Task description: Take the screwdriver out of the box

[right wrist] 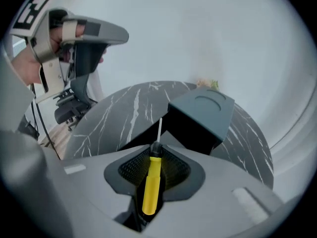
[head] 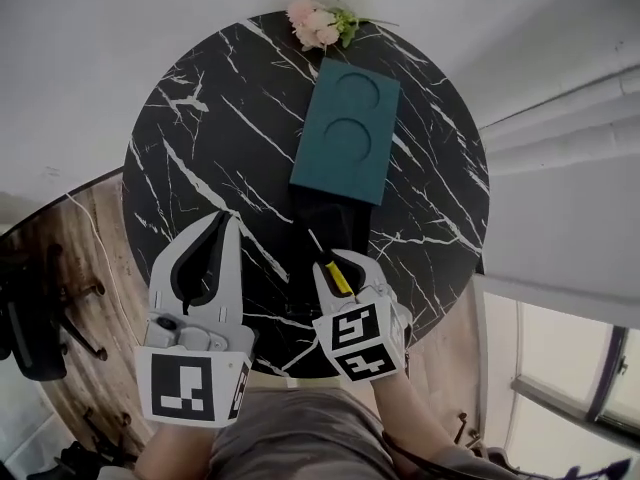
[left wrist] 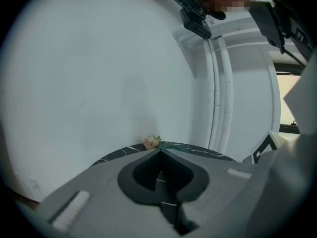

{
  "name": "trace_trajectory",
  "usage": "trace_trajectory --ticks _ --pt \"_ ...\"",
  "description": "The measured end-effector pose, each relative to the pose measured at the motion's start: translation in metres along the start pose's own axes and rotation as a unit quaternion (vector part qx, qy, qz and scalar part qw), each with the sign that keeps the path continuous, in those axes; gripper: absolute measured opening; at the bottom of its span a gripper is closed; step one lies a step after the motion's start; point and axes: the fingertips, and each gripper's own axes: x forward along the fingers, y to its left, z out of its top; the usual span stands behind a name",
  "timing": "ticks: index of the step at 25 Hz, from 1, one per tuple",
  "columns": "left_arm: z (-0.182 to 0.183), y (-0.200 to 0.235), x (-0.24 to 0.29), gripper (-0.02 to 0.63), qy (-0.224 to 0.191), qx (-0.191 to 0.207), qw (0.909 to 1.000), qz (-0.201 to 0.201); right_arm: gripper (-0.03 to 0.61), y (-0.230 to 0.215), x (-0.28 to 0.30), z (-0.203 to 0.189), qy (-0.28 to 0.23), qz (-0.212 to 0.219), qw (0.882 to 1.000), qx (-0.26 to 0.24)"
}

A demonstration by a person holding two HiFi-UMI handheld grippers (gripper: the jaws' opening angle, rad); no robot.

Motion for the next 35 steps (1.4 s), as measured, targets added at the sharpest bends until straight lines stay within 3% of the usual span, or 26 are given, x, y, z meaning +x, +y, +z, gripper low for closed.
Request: trace_trajectory --ticks 7,12,18,24,30,35 --pt "0.044 -0.030 -0.043 0.000 -0.049 0.035 0.9981 0.014 0.095 0.000 -0.081 0.054 -0.162 0.005 0.986 0.026" --pt "0.074 -0.070 -0.082 0.000 -0.088 0.060 0.9942 0.013 0.095 -0.008 -0.166 0.082 -0.271 -0.004 0.962 0.039" --pt "0.107 -0.107 -0.109 0.000 -0.135 0.087 0.9870 0.006 0.095 -0.028 -0.260 0.095 -0.358 -0.056 0.932 0.022" --pt "0.125 -0.143 -0.116 0.000 -0.156 0.107 0.9816 -0.022 0.095 -0.056 -0.311 0.082 -0.382 -0.112 0.917 0.029" --pt "0.133 -0.174 -0.104 0.000 -0.163 0.113 0.9782 -0.060 0.095 -0.084 -0.330 0.054 -0.369 -0.160 0.914 0.046" --pt "0.129 -0.190 -0.092 0.000 -0.163 0.119 0.9757 -0.085 0.095 -0.097 -0.326 0.037 -0.353 -0.176 0.916 0.066"
